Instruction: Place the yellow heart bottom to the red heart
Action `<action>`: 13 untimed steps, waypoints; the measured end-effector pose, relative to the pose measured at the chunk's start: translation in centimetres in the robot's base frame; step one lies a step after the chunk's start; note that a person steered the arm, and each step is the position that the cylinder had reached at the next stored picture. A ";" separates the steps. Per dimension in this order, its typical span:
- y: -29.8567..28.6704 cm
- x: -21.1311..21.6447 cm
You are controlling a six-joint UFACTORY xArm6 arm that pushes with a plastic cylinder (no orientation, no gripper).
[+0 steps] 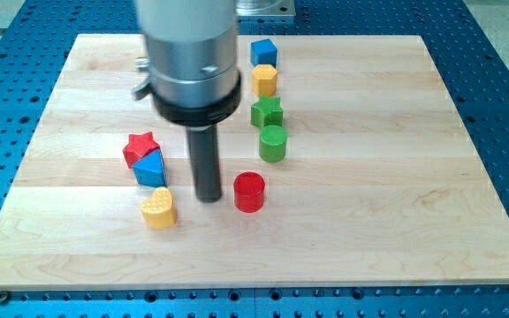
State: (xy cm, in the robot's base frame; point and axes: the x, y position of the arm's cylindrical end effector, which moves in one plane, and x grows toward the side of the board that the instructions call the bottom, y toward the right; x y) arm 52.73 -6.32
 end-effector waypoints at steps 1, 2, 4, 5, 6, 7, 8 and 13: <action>1.5 2.7; 4.5 0.9; 5.7 1.0; 0.5 6.7; -6.9 7.3; -9.4 4.5; -8.6 3.7; -3.9 0.5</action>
State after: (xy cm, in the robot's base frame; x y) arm 53.28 -10.24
